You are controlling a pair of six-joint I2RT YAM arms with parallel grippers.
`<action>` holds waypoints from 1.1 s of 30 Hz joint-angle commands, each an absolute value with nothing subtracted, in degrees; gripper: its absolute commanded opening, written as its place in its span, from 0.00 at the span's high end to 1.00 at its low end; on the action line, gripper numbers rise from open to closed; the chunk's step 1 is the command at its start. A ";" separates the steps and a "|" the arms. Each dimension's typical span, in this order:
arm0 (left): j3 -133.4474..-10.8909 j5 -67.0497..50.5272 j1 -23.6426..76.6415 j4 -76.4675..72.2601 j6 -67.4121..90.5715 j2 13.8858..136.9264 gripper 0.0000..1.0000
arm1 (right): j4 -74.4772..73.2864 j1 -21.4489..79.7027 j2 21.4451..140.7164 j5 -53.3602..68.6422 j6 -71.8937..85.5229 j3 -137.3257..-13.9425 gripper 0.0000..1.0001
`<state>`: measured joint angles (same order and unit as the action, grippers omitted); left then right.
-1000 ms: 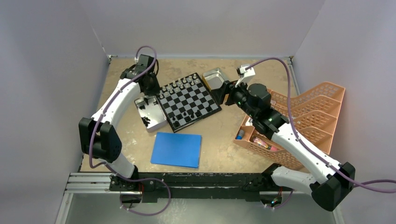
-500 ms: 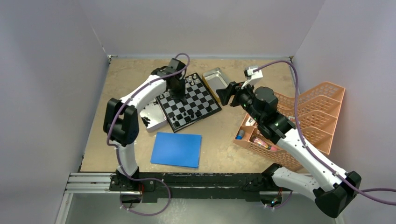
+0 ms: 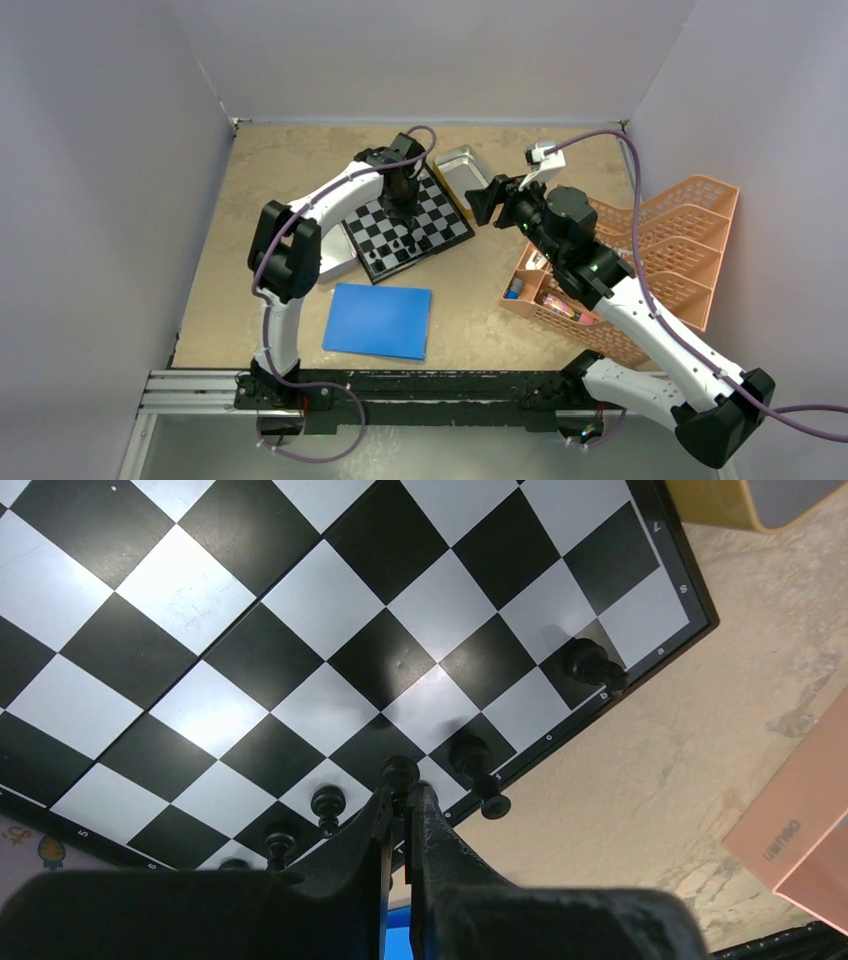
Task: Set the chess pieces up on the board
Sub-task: Place the chess piece on the chessboard.
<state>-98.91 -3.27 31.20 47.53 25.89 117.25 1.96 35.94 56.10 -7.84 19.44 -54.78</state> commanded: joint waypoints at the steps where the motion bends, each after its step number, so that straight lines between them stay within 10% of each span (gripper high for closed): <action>1: -102.95 -2.30 32.16 50.18 24.05 118.91 1.00 | 2.56 35.79 54.71 -8.76 19.25 -55.20 0.32; 33: -102.78 3.70 33.88 51.17 23.12 122.17 0.98 | 3.12 35.77 54.93 -8.70 19.16 -54.71 0.32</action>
